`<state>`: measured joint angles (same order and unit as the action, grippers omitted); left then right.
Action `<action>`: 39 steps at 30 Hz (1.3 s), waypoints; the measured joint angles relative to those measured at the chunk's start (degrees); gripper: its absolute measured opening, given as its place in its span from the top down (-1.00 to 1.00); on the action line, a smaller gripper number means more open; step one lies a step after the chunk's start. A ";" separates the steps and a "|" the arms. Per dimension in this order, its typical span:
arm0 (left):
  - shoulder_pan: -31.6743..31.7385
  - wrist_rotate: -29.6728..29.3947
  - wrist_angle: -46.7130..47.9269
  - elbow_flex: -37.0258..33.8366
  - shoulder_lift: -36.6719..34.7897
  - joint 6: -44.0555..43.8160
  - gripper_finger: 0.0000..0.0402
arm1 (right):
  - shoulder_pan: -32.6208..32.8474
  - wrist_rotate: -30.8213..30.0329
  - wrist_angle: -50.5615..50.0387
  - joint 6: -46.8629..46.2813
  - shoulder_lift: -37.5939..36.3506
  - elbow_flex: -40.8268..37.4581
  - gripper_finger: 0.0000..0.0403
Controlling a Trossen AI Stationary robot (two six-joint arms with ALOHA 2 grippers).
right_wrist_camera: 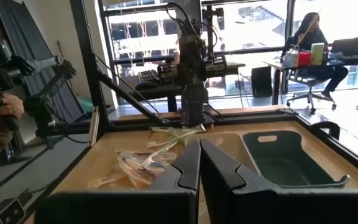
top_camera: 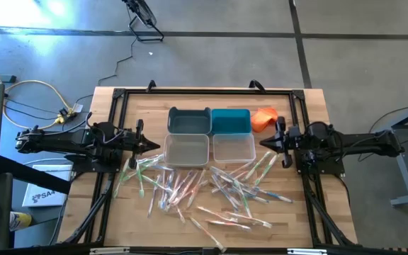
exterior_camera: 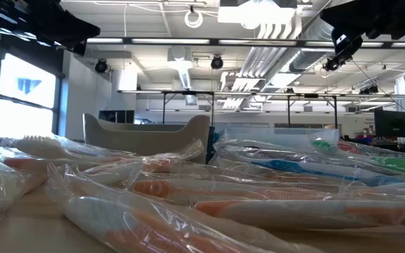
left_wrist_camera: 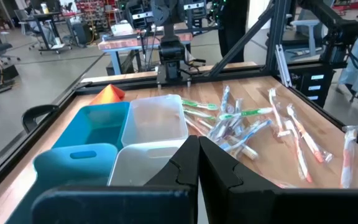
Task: Pick & Place Toothbrushes
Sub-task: Put the green toothbrush into the blue bin
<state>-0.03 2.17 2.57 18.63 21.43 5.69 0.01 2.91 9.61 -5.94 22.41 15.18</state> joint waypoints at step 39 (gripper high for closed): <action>0.00 -0.37 -13.25 -11.82 0.09 -1.90 1.00 | -0.02 -5.98 0.50 -0.30 0.96 -2.73 0.98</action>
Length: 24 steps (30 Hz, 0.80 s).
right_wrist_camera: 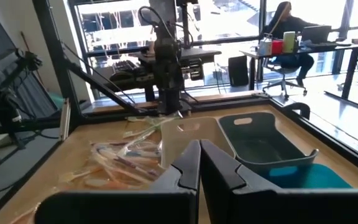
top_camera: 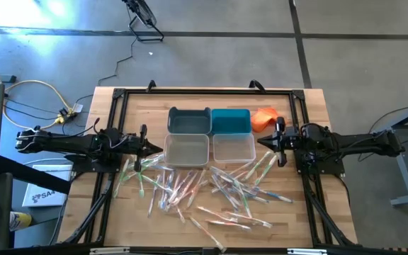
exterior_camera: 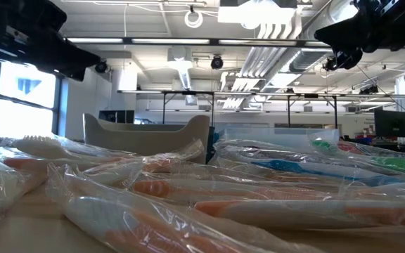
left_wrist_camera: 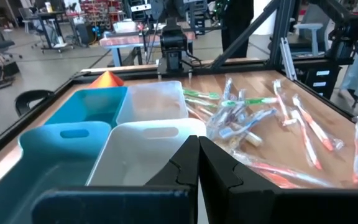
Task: Pick & Place Toothbrushes
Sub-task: Put the green toothbrush into the blue bin
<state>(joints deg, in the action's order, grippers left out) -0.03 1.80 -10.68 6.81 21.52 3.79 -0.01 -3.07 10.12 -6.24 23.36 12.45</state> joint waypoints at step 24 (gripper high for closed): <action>0.00 0.04 0.31 0.02 -0.02 0.33 1.00 | 0.01 0.00 0.03 -0.02 6.96 0.00 0.98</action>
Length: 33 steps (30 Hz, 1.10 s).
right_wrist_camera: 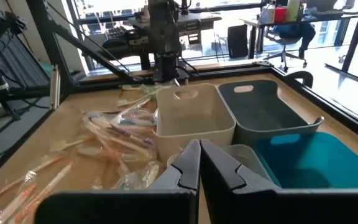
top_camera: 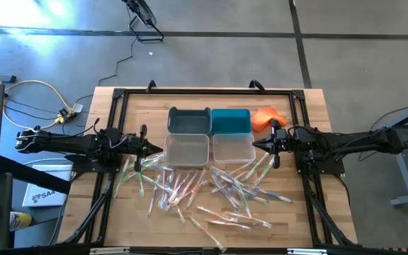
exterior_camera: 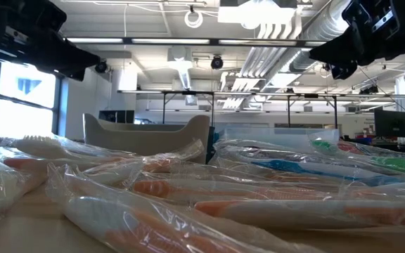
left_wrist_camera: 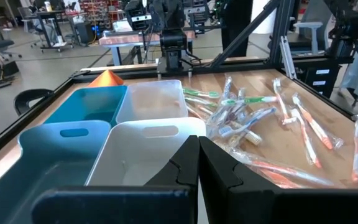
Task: Pick & Place Toothbrushes
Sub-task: Put the green toothbrush into the blue bin
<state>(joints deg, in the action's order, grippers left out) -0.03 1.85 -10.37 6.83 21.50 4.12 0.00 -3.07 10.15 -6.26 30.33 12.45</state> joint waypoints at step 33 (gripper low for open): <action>0.00 0.13 0.11 0.00 0.00 -0.26 1.00 | -0.01 -4.09 -3.37 4.29 -5.96 0.00 0.98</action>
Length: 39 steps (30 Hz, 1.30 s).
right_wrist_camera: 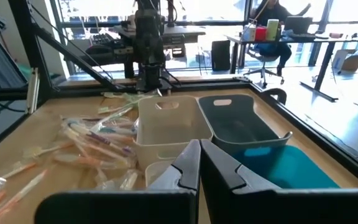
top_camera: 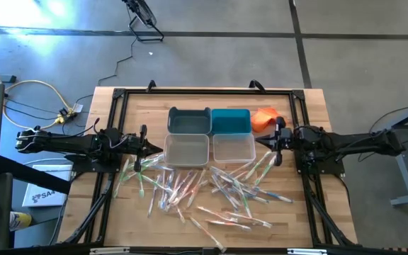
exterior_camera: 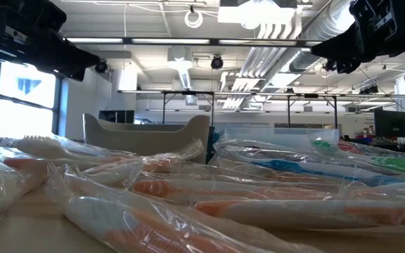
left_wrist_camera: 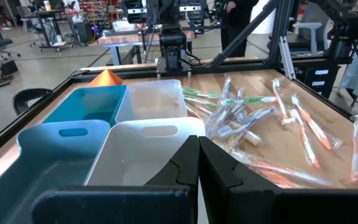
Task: Pick & Place Toothbrushes
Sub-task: Put the green toothbrush into the blue bin
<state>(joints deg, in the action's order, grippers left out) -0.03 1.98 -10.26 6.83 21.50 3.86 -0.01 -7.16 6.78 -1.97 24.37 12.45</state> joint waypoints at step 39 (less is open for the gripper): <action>0.02 -0.04 0.13 0.00 0.00 -0.36 1.00 | 0.01 2.60 10.04 -2.35 -3.22 -8.49 0.98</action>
<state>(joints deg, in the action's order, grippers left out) -0.01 1.93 -10.14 6.83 21.50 3.49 0.00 -4.56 16.81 -4.32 21.15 3.96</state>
